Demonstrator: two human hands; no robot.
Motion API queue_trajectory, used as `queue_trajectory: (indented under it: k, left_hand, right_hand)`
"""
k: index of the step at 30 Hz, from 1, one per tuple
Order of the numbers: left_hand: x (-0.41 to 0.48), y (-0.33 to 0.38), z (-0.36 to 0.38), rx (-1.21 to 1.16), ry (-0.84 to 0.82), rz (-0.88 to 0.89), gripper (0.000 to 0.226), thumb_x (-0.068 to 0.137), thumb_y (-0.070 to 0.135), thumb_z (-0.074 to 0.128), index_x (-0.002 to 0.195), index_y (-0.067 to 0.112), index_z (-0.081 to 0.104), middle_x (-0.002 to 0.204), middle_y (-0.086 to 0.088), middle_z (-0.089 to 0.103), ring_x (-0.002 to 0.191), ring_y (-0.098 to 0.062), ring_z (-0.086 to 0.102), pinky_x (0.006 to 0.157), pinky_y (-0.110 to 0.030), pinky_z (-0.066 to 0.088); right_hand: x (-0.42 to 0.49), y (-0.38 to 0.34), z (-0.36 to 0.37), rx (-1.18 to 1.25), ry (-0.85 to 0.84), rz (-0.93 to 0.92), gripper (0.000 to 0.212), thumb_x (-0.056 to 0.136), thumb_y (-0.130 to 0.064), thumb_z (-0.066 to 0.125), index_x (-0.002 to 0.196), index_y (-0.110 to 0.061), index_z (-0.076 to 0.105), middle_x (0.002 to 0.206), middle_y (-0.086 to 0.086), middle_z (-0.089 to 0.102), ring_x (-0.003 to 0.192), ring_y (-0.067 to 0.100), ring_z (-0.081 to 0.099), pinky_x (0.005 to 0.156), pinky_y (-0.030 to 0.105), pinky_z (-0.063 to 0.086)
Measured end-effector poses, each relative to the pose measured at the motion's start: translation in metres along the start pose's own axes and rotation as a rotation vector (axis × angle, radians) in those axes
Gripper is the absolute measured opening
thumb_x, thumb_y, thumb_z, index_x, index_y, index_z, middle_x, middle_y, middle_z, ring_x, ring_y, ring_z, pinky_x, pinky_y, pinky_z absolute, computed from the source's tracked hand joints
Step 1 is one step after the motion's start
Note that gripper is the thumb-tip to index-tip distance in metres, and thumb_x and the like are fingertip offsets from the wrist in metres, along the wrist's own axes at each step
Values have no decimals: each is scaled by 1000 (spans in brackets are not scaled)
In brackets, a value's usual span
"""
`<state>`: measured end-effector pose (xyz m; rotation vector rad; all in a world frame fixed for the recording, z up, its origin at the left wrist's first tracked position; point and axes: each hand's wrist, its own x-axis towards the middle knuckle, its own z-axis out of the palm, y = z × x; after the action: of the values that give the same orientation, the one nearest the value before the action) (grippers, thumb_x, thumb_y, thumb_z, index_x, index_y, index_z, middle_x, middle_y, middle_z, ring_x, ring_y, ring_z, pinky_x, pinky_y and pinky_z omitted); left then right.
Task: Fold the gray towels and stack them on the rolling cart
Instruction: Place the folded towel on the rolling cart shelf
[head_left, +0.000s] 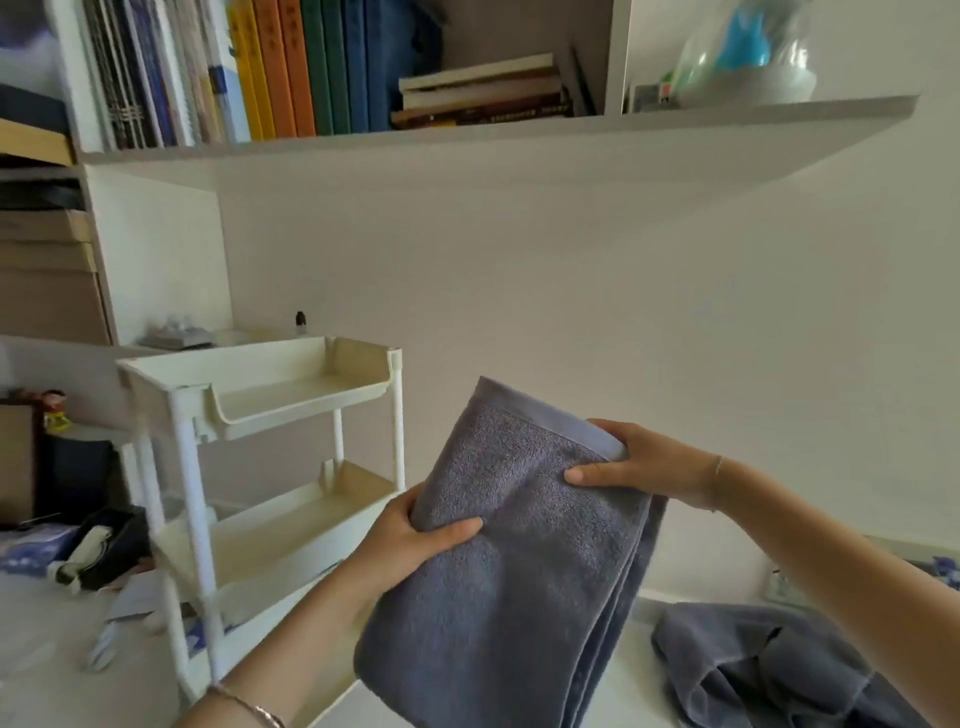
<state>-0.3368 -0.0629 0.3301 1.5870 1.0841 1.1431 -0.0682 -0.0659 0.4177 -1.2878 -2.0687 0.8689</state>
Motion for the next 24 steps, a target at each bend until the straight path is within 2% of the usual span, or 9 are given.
queue_trajectory:
  k: [2, 5, 9, 13, 16, 19, 21, 23, 24]
  left_hand:
    - [0, 20, -5, -4, 15, 31, 53, 58, 34, 88, 104, 23, 64, 93, 12, 74, 88, -6, 69, 70, -16, 52]
    - [2, 46, -11, 56, 42, 96, 38, 67, 16, 83, 99, 24, 65, 91, 15, 73, 85, -2, 69, 66, -10, 49]
    - [1, 79, -29, 142, 112, 115, 40, 66, 23, 84, 100, 29, 63, 93, 22, 71, 89, 3, 67, 71, -9, 48]
    - [-12, 106, -65, 147, 112, 48, 39, 71, 44, 77, 106, 33, 63, 104, 19, 70, 100, -1, 64, 82, -16, 47]
    - [-26, 117, -92, -43, 203, -38, 31, 81, 53, 60, 99, 30, 70, 102, 11, 72, 97, -4, 66, 81, -20, 43]
    - [-40, 111, -117, -448, 282, -88, 52, 80, 63, 49, 86, 19, 78, 94, -2, 71, 89, -16, 64, 78, -30, 44]
    - [-45, 107, -128, -705, 226, -17, 72, 57, 70, 73, 101, 13, 75, 106, -13, 64, 96, -24, 60, 83, -36, 52]
    - [-44, 103, -127, -714, 167, 7, 94, 36, 64, 86, 111, 10, 67, 107, -14, 64, 96, -26, 63, 84, -37, 54]
    - [-43, 103, -120, -643, 148, -5, 99, 36, 60, 88, 117, 10, 62, 112, -12, 65, 101, -27, 64, 89, -38, 53]
  right_hand:
    - [9, -5, -7, 3, -61, 15, 59, 65, -50, 80, 113, -22, 60, 108, 1, 70, 100, 18, 67, 93, 41, 52]
    - [24, -24, -8, 71, -164, -8, 46, 75, -42, 74, 114, -20, 62, 108, -2, 71, 100, 16, 68, 92, 36, 52]
    - [53, -62, 1, 86, -24, -159, 50, 64, -48, 77, 103, -18, 67, 97, -1, 74, 89, 15, 71, 85, 35, 55]
    - [76, -98, -3, 165, 82, -295, 51, 57, -42, 78, 96, -11, 68, 87, 5, 75, 79, 20, 72, 74, 33, 58]
    - [93, -119, -17, 300, 94, -348, 46, 60, -38, 77, 95, -9, 68, 83, 6, 75, 75, 22, 72, 67, 30, 58]
    - [111, -131, -32, 453, 126, -341, 54, 59, -40, 75, 101, -7, 67, 85, 7, 75, 75, 22, 72, 63, 28, 59]
    - [124, -135, -38, 578, 127, -313, 51, 62, -40, 72, 102, -7, 66, 85, 8, 74, 73, 22, 72, 61, 30, 59]
    - [142, -136, -39, 668, 99, -266, 55, 63, -42, 71, 106, -8, 65, 93, 11, 73, 82, 26, 71, 67, 35, 60]
    - [149, -137, -37, 703, 79, -237, 61, 61, -44, 73, 109, -8, 64, 99, 14, 72, 88, 29, 70, 73, 39, 59]
